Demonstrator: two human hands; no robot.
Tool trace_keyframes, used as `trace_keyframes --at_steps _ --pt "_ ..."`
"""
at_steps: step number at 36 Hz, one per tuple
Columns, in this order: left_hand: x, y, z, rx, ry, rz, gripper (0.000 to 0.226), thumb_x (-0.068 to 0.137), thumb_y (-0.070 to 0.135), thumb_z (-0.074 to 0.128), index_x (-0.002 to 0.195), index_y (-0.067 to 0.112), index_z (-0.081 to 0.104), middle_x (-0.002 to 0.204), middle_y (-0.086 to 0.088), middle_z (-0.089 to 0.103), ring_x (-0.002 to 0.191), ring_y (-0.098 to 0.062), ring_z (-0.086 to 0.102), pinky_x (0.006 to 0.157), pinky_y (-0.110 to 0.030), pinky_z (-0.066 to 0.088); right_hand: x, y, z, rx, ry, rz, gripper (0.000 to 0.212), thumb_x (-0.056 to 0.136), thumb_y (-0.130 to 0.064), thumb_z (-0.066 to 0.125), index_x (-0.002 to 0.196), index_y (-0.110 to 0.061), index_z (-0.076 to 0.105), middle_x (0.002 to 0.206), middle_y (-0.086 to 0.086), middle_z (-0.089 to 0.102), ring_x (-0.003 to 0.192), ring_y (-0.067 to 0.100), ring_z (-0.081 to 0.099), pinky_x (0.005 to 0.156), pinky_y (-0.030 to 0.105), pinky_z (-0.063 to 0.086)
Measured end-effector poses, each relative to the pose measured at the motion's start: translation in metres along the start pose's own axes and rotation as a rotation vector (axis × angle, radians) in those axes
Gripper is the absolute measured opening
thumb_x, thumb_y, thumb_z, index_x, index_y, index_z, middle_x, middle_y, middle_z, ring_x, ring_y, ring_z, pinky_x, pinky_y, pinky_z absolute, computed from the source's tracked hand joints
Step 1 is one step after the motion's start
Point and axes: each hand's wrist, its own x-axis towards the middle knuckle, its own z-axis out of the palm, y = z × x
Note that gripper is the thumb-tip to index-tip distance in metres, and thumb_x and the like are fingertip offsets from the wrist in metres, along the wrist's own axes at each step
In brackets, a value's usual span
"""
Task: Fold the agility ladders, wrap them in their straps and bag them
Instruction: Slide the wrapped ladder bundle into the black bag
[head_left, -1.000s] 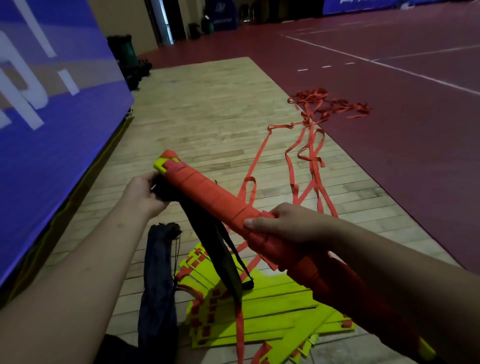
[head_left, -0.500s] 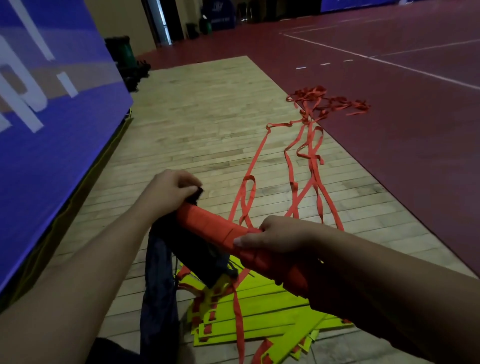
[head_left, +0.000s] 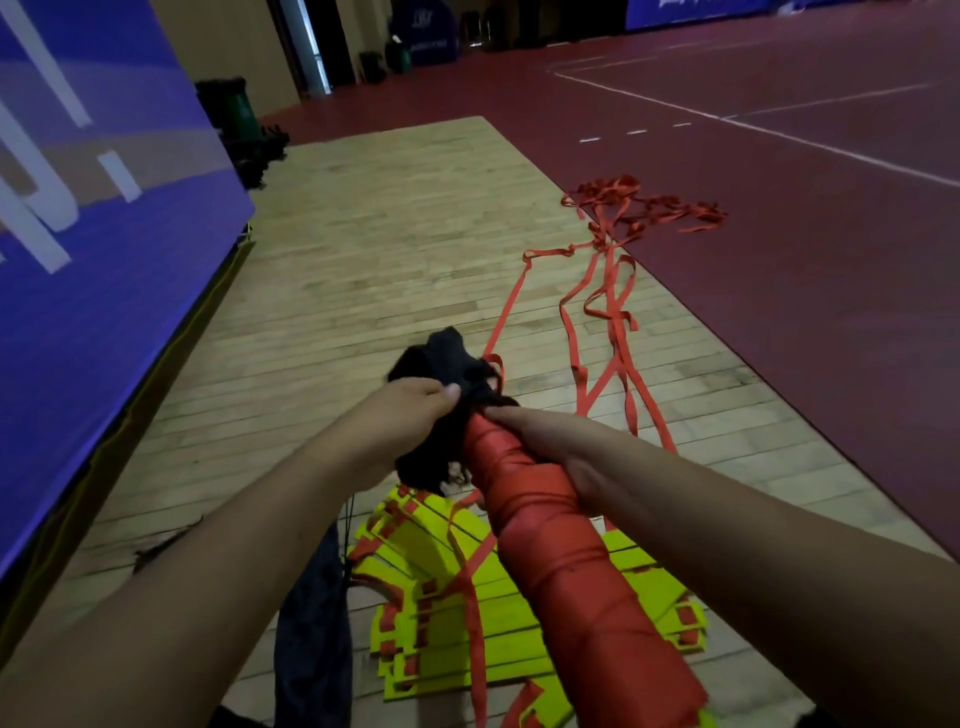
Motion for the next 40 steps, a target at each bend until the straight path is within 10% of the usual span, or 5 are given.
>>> trace_keyframes --at_steps 5,10,18,27,40 --pt "-0.015 0.006 0.024 -0.003 -0.169 -0.029 0.026 0.098 0.032 0.060 0.084 0.011 0.066 0.075 -0.012 0.063 0.068 -0.022 0.059 0.066 -0.033 0.046 0.002 -0.006 0.000 0.233 0.051 -0.022 0.033 0.101 -0.010 0.047 0.072 0.000 0.060 0.050 0.014 0.061 0.035 0.022 0.059 0.035 0.027 0.051" --pt "-0.012 0.010 0.026 -0.164 -0.225 -0.145 0.019 0.096 0.024 0.063 0.086 0.008 0.066 0.064 -0.006 0.067 0.050 -0.015 0.063 0.047 -0.019 0.048 0.005 -0.007 -0.011 0.252 0.092 0.077 0.022 0.073 -0.005 0.071 0.093 0.002 0.071 0.079 0.017 0.070 0.063 0.029 0.070 0.079 0.045 0.061" --pt "-0.014 0.015 0.021 -0.434 -0.302 -0.261 0.036 0.097 0.006 0.046 0.066 0.000 0.063 0.048 -0.007 0.062 0.040 -0.011 0.061 0.043 -0.018 0.050 -0.010 -0.004 -0.034 0.071 0.033 0.140 0.049 0.104 -0.008 0.048 0.062 0.012 0.064 0.051 0.018 0.060 0.037 0.024 0.062 0.038 0.032 0.054" --pt "-0.009 0.022 -0.007 -0.642 -0.226 -0.245 0.015 0.074 0.010 0.057 0.082 0.003 0.068 0.079 -0.014 0.072 0.069 -0.026 0.071 0.073 -0.034 0.058 -0.032 -0.025 -0.040 -0.219 0.156 -0.172 0.036 0.105 -0.011 0.042 0.071 -0.007 0.054 0.051 0.006 0.050 0.043 0.019 0.057 0.048 0.027 0.054" --pt "-0.003 0.012 -0.044 0.334 0.269 0.179 0.013 0.091 0.013 0.068 0.081 0.021 0.070 0.082 -0.010 0.074 0.065 -0.020 0.065 0.063 -0.029 0.050 -0.046 -0.032 -0.043 -0.697 0.229 -0.462 0.026 0.102 -0.017 0.055 0.097 0.006 0.067 0.081 0.024 0.074 0.072 0.032 0.076 0.077 0.047 0.063"
